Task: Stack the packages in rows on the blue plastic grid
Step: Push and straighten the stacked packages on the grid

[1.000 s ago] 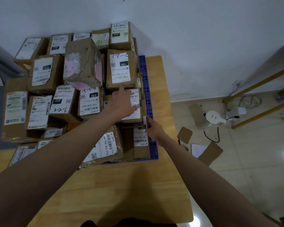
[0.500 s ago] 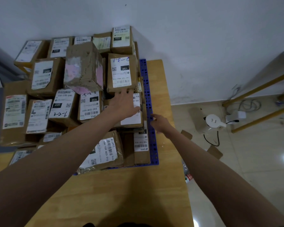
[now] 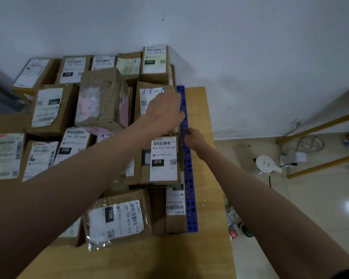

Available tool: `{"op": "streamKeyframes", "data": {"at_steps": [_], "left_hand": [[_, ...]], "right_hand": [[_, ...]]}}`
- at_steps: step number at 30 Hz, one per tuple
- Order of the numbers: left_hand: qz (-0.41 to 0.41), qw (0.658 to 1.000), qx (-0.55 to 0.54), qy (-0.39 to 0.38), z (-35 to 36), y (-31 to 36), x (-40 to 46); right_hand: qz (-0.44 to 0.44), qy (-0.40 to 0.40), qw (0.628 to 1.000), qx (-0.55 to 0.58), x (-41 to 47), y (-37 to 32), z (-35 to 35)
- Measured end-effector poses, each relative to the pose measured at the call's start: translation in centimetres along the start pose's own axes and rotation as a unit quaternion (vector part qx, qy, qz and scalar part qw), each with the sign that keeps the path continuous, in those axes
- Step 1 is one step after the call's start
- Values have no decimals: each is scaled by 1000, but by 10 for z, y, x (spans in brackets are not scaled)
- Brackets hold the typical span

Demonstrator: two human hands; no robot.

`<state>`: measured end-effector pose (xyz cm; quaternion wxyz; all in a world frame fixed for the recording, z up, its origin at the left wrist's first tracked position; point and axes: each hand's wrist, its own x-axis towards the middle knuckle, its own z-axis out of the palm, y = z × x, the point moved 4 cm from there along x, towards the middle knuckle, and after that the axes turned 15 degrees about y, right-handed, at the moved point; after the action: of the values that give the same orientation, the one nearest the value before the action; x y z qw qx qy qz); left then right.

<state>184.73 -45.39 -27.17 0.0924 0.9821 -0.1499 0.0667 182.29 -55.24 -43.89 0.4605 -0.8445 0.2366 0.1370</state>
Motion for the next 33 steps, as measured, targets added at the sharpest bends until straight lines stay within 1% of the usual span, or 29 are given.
{"op": "streamKeyframes", "data": {"at_steps": [3,5,9,16,19,24,27,33], "left_hand": [[34,999,18,10,0,1,40],[66,996,65,7,5,1,69],[112,980,157,-39,26,-5,112],[196,944,250,-90,62,-10,157],[205,929,286,-116,71,-14,166],[204,920,302,-141,84,-14,170],[202,922,301,-135,88,-13,173],[213,923,305,-100,93,-24,174]], "right_hand": [[8,56,997,52,31,-17,-18],[18,65,994,84,52,-31,-25],[48,49,992,106,83,-45,-27],[73,-11,991,110,112,-52,-11],[81,-43,987,130,116,-54,-7],[72,-71,987,123,118,-55,-6],[54,-84,989,107,116,-59,-5],[45,-80,990,105,112,-66,-8]]}}
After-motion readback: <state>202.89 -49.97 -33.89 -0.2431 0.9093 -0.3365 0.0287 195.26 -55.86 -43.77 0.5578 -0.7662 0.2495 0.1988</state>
